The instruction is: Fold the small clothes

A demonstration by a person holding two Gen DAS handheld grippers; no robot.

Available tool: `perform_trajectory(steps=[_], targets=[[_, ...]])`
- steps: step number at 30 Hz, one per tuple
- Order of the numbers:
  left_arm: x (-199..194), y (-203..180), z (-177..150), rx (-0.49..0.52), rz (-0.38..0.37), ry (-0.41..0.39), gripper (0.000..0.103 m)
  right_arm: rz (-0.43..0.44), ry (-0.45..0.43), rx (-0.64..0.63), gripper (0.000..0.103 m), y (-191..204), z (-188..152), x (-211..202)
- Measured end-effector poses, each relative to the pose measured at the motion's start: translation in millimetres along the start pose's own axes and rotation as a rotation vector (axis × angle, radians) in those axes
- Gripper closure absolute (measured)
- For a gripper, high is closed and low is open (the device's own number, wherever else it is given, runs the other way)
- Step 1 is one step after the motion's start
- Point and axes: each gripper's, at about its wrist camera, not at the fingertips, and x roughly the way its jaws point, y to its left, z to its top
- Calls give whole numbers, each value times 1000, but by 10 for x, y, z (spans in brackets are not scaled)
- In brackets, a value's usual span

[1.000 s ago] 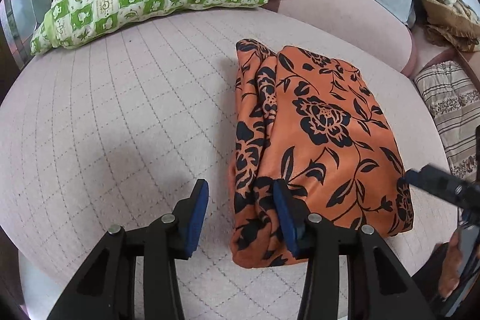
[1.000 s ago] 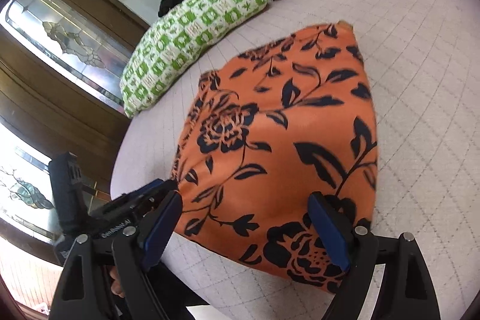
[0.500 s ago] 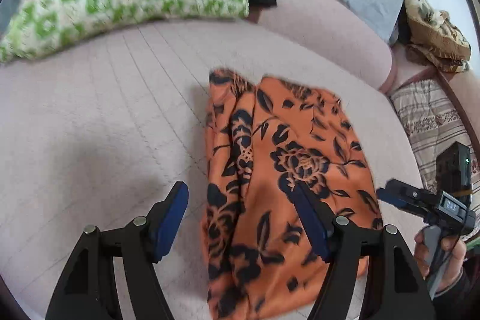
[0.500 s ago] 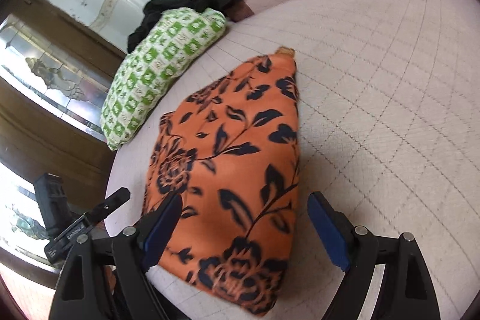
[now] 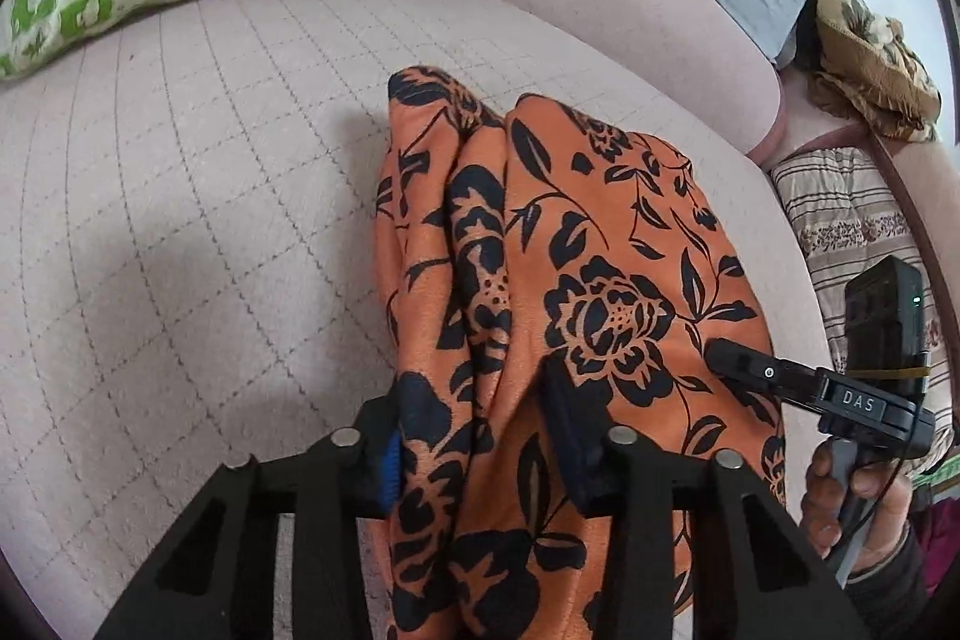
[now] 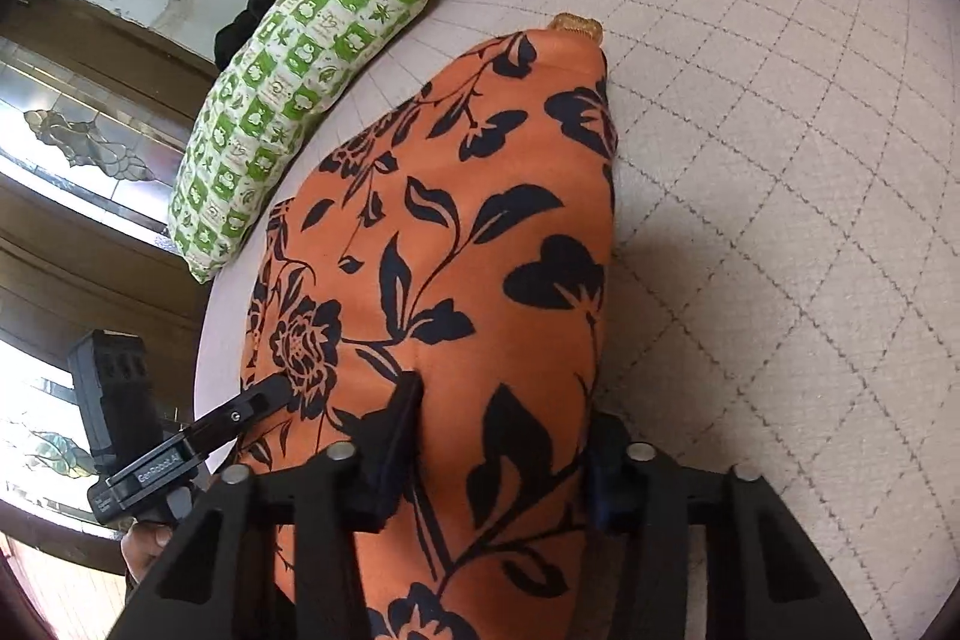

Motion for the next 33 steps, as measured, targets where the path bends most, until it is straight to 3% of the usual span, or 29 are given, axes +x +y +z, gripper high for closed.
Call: perform_trajectory(steps=[4,13,20,27,33], targets=[[-45,3,-6,-1,-3,-12,70,-24,-13,-58,63,118,-3,-60],[-64,15,-33,19,31,-30,71,-38,-28,-106,64,180,-35,-158],[-83,-24,-32,34,46,-37,71,-27,-1,-49,63,63,-29,-51],[-57,-21,-35,36,39,-43,71,-4,14,9,54,-13,-14,17],[-67,-15,-48,40,50,-59,75,-26,-1,-38,63,95,0,-73]])
